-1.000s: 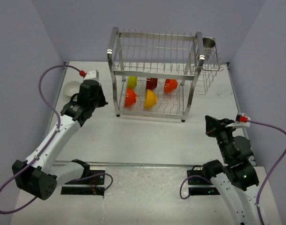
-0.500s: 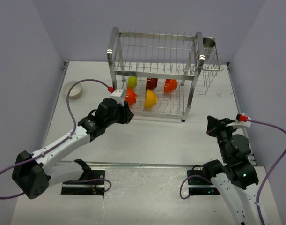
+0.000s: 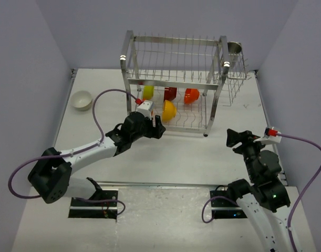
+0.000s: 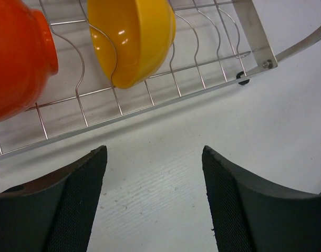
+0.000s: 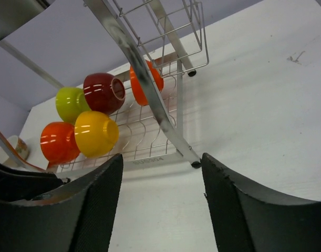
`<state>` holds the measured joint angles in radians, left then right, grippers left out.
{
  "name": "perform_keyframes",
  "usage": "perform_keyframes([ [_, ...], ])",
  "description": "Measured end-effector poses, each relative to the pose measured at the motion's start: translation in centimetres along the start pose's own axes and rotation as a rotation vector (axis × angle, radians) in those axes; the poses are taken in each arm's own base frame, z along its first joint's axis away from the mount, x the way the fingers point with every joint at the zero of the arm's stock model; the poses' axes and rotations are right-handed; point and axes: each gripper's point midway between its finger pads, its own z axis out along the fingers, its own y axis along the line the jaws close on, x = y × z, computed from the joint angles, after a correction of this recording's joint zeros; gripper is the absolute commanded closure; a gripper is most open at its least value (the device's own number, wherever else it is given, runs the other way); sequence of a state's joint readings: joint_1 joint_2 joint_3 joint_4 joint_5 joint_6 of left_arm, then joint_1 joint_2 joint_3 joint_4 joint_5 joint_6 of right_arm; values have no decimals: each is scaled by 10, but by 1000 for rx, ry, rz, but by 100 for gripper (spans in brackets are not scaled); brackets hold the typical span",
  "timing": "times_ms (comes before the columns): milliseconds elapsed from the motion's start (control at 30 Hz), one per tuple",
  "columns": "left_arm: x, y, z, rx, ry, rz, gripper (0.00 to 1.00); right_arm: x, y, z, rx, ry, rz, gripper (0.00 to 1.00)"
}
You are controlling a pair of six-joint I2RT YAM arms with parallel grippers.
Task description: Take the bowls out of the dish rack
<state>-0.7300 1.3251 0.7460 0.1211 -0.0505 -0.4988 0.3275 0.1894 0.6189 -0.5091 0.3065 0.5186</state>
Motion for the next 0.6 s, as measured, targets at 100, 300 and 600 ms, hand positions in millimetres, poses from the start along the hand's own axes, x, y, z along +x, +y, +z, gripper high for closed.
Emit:
perform_keyframes([
  [100,10,3,10,-22,15,27,26,0,-1,0,5,-1,2,33],
  [300,14,6,26,-40,13,66,29,-1,-3,0,16,-6,2,33],
  [600,-3,-5,32,16,-109,107,37,-1,-3,0,15,-7,2,33],
])
